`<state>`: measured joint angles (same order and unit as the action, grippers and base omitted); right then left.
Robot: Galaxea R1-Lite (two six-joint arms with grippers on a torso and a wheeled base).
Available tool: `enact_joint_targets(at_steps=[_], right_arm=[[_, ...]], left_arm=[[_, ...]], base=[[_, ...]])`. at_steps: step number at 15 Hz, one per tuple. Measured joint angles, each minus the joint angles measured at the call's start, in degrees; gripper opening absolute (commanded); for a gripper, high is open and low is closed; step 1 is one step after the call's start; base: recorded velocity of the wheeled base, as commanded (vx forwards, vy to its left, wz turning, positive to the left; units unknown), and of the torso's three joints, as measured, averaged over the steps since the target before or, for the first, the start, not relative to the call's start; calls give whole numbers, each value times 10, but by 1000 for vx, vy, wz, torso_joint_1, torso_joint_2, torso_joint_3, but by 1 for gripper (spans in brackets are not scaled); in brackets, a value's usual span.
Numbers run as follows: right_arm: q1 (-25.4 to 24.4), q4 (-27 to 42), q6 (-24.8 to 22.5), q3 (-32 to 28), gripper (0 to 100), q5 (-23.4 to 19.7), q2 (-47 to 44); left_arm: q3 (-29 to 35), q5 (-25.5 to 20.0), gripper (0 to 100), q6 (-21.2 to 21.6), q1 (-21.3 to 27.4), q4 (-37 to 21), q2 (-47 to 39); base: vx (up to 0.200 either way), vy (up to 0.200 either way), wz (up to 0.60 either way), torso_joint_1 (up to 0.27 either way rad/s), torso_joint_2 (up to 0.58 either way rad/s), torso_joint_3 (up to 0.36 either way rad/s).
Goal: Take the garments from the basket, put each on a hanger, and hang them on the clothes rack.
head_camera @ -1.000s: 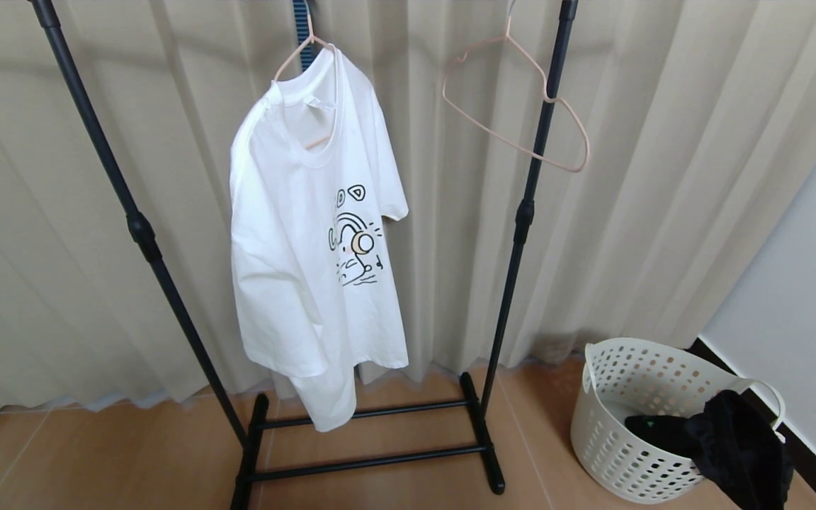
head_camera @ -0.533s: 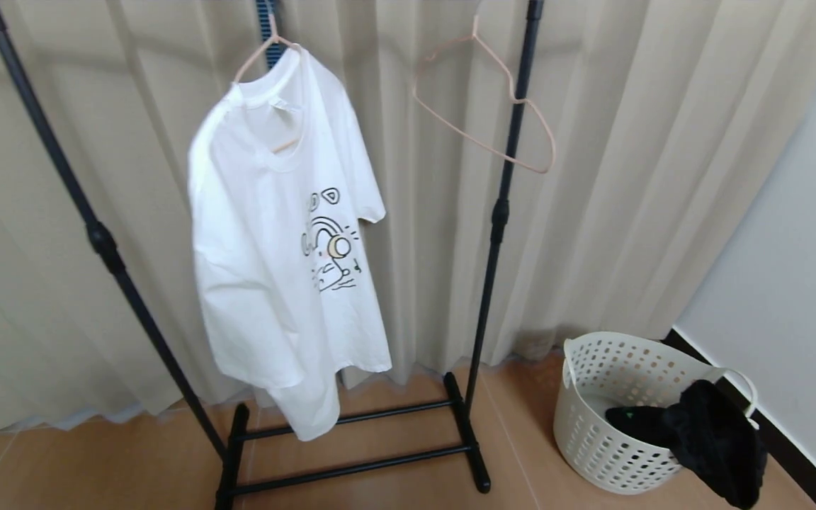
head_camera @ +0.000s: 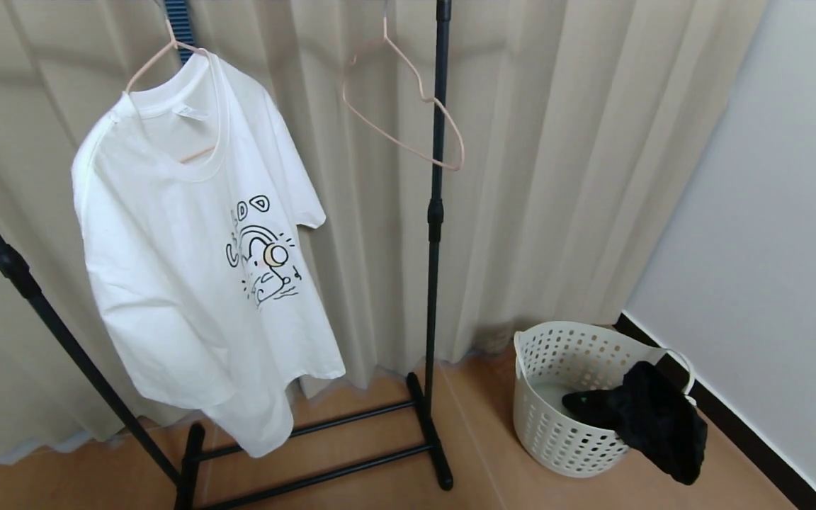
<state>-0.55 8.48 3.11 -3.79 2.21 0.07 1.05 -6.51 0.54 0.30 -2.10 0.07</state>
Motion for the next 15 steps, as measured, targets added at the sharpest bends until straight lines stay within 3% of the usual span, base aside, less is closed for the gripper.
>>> enact_joint_targets(at_steps=[3,7,11,15], right_arm=[[0,0,0,0,100,0,0],[0,0,0,0,100,0,0],[1,0,0,0,100,0,0],[0,0,0,0,100,0,0]], left_arm=[[0,0,100,0,0,0,0],[0,0,100,0,0,0,0],[0,0,100,0,1,0,0],[0,0,100,-1,0,0,0]], base=[[0,-200,0,4,2,2],[0,-200,-600,4,5,2],[200,-200,-150,2,2,5],[200,0,0,4,2,2]])
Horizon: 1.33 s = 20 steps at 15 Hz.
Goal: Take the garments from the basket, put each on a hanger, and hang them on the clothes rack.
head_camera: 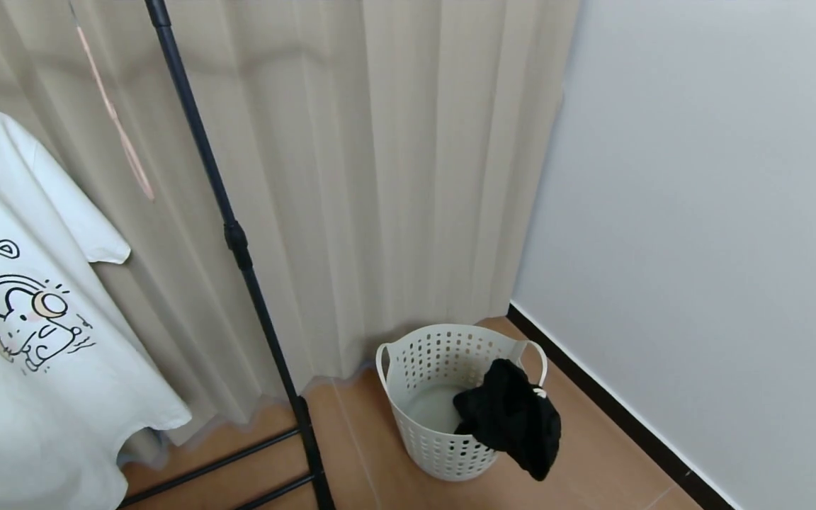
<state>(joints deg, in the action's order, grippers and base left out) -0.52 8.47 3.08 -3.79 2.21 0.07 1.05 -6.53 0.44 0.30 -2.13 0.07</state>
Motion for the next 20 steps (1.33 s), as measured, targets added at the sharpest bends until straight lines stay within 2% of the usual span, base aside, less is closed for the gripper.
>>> enact_joint_targets(at_steps=[2,13,20], right_arm=[[0,0,0,0,100,0,0],[0,0,0,0,100,0,0],[0,0,0,0,100,0,0]], left_arm=[[0,0,100,0,1,0,0],[0,0,100,-2,0,0,0],[0,0,100,-2,0,1,0]], base=[[200,0,0,0,-2,7],[0,0,0,0,0,0],[0,0,0,-7,37,-134]])
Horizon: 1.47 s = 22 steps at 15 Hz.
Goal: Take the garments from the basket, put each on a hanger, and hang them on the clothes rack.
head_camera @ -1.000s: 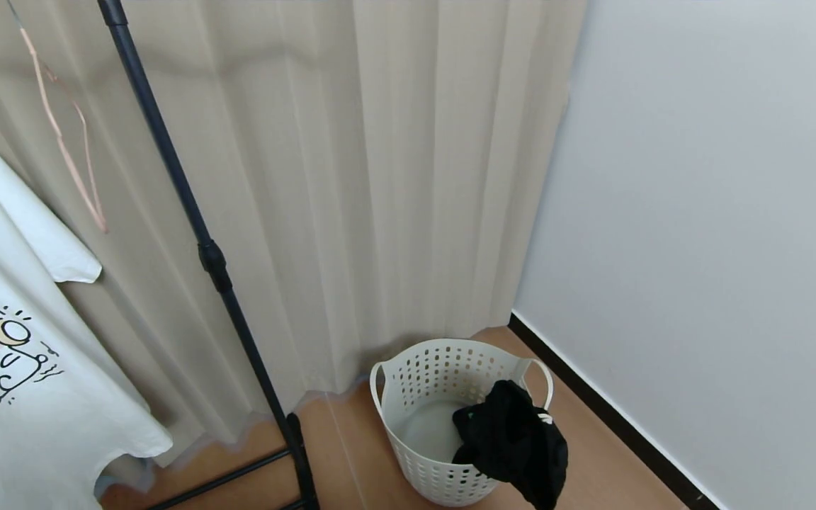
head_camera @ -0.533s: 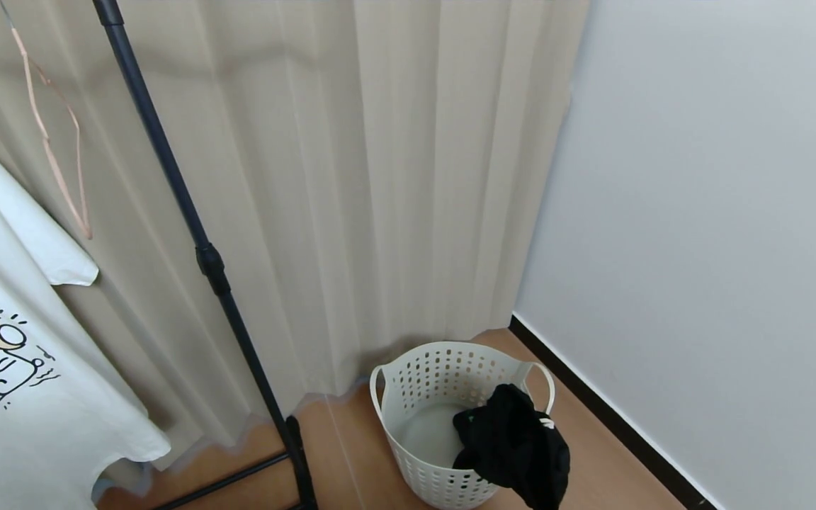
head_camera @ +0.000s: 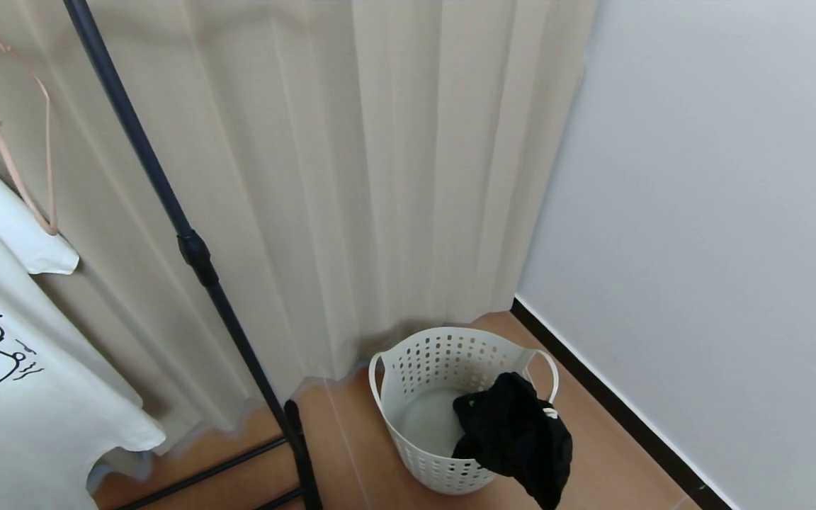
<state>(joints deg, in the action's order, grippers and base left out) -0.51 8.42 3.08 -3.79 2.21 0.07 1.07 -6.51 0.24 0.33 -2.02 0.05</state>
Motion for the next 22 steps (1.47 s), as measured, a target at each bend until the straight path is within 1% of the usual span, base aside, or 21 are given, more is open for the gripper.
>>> enact_joint_targets(at_steps=[3,5,22], right_arm=[[0,1,0,1,100,0,0],[0,0,0,0,100,0,0],[0,0,-1,0,100,0,0]], left_arm=[[0,0,100,0,0,-1,0],[0,0,100,-1,0,-1,0],[0,0,100,-2,0,-1,0]], base=[[0,0,0,-61,297,25],[0,0,0,-17,98,-112],[0,0,0,1,8,-192]])
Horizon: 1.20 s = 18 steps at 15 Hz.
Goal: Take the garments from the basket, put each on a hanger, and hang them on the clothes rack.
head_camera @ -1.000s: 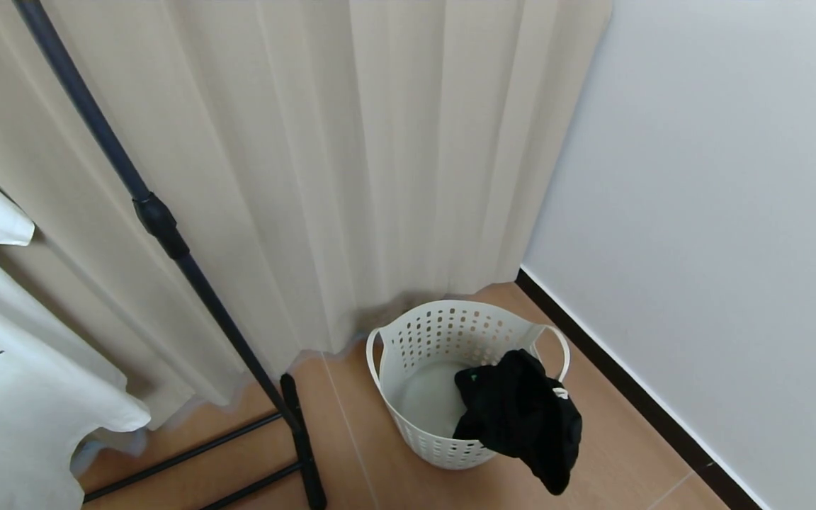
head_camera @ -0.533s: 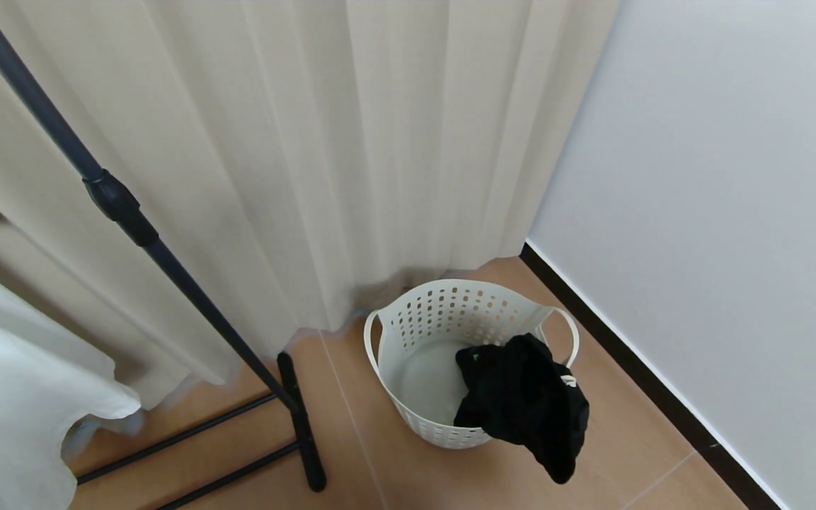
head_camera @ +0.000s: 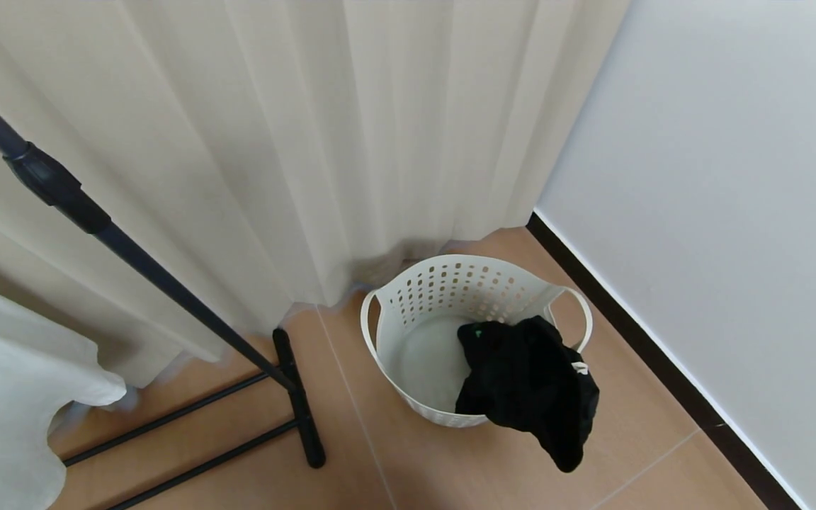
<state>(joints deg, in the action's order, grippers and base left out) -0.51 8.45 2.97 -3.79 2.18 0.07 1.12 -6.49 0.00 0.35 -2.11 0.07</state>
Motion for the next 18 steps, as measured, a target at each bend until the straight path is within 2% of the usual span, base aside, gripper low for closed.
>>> enact_joint_targets(at_steps=[4,9,12,15,18], right_arm=[[0,0,-2,0,100,-1,0],[-11,0,-7,0,100,-20,-20],[-59,-43,-7,0,100,-27,-94],[-97,-102,-13,-11,100,-29,-207],[-135,-133,-44,-57,100,-39,-332]], left_arm=[[0,0,100,0,0,0,0],[-1,2,100,1,-1,0,0],[-1,2,100,1,-1,0,0],[-1,2,100,1,-1,0,0],[-1,2,100,1,-1,0,0]], base=[[0,0,0,0,2,-195],[0,0,0,2,-1,-29],[0,0,0,0,0,0],[0,0,0,0,0,0],[0,0,0,0,0,0]])
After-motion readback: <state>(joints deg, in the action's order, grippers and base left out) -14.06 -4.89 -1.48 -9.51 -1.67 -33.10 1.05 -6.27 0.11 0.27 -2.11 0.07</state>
